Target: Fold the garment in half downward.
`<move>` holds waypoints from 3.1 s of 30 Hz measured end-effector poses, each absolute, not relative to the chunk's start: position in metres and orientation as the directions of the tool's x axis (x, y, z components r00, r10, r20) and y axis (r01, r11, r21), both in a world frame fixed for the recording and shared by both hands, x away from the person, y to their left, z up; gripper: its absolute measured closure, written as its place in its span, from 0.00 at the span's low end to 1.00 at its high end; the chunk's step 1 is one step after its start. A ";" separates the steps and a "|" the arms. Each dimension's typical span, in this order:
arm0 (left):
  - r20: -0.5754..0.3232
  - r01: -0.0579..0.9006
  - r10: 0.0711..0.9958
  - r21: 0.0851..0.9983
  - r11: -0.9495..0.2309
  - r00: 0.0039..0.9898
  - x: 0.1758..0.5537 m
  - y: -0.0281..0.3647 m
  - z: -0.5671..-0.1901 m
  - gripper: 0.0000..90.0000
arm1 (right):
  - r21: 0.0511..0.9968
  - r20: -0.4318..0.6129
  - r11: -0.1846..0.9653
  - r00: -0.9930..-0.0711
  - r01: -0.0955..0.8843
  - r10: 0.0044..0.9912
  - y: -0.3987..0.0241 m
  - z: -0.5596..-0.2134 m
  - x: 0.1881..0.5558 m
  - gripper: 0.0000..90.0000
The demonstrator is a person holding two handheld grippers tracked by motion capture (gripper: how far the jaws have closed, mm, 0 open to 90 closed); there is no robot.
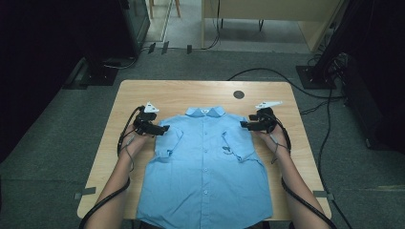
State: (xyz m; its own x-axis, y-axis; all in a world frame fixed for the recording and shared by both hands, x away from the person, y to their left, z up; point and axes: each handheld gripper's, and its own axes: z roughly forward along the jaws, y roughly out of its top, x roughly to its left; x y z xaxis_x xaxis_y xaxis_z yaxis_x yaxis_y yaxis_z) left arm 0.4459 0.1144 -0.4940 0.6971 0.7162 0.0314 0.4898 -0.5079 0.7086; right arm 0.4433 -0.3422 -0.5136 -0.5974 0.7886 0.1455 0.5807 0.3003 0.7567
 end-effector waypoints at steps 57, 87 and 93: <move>-0.014 0.442 0.634 0.729 -0.523 0.773 0.481 0.090 -0.490 0.49 | 0.751 0.006 0.453 -0.692 0.480 0.722 -0.318 -0.504 0.470 0.62; -0.019 0.431 0.593 0.705 -0.563 0.805 0.492 0.064 -0.511 0.47 | 0.751 0.037 0.466 -0.735 0.467 0.677 -0.287 -0.514 0.494 0.57; -0.021 0.432 0.584 0.694 -0.576 0.811 0.494 0.061 -0.509 0.63 | 0.739 0.045 0.470 -0.732 0.482 0.680 -0.280 -0.518 0.502 0.66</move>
State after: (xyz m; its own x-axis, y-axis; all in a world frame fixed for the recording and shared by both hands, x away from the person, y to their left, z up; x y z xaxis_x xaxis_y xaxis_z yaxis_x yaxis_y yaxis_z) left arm 0.4941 0.0612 -0.5087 0.8113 0.5842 -0.0209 0.4324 -0.5757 0.6940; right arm 0.5017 -0.2799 -0.5176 -0.7322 0.6796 0.0453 0.4821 0.4702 0.7393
